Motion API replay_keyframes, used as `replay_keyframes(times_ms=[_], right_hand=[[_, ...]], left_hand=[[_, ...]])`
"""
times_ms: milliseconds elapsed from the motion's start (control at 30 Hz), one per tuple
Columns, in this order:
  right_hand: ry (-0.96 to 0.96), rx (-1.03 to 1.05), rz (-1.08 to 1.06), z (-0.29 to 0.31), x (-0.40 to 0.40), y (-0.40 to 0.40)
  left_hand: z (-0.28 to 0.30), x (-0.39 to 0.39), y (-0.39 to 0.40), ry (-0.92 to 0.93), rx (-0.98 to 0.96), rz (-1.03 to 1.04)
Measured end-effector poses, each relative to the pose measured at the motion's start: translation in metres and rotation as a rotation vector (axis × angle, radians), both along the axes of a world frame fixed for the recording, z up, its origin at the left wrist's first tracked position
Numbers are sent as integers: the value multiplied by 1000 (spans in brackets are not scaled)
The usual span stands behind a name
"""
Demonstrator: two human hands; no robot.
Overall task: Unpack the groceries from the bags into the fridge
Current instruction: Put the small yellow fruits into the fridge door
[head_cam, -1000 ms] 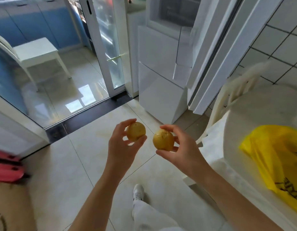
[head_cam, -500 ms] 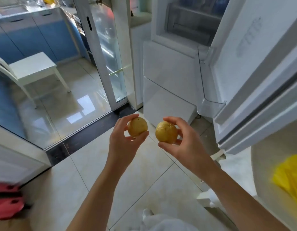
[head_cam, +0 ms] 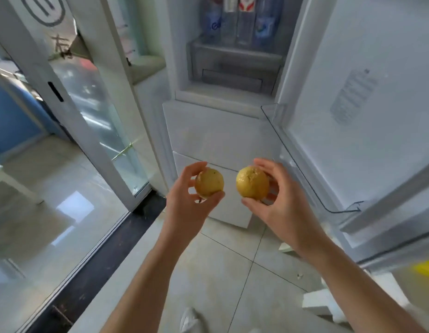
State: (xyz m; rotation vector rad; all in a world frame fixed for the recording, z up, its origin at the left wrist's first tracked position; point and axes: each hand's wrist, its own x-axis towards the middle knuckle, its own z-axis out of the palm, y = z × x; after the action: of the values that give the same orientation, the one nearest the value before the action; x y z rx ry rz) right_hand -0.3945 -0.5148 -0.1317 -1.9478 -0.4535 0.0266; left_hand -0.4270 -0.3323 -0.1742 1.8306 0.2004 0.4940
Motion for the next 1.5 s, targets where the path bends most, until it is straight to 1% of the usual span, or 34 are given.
replay_keyframes(times_ms=[100, 267, 400, 500, 600, 667, 767, 933, 1167, 1300, 1400, 1500], right_hand=[[-19, -7, -140, 6, 20, 18], [-55, -32, -311, 12, 48, 31], [-113, -75, -432, 14, 68, 25], [-109, -95, -519, 16, 86, 14], [-102, -160, -583, 18, 109, 2], [-85, -210, -598, 18, 126, -6], [-55, -309, -601, 16, 149, -16], [43, -406, -579, 3, 172, -25], [149, -470, -532, -12, 189, -28], [199, -468, -518, -18, 195, -28], [195, -517, -507, -23, 199, -26], [194, -524, -498, -28, 200, -26]], left_hand=[[11, 39, 23, -5, 3, -127], [28, 100, 44, -41, 128, -323], [43, 152, 40, -53, 196, -466], [54, 191, 29, -83, 281, -544], [65, 230, 11, -143, 380, -638], [70, 256, -2, -158, 471, -711], [75, 291, -23, -110, 600, -849], [73, 332, -43, 84, 819, -1069], [69, 358, -60, 256, 1038, -1216], [70, 367, -68, 298, 1136, -1288], [71, 372, -73, 322, 1196, -1332], [71, 374, -75, 339, 1237, -1354]])
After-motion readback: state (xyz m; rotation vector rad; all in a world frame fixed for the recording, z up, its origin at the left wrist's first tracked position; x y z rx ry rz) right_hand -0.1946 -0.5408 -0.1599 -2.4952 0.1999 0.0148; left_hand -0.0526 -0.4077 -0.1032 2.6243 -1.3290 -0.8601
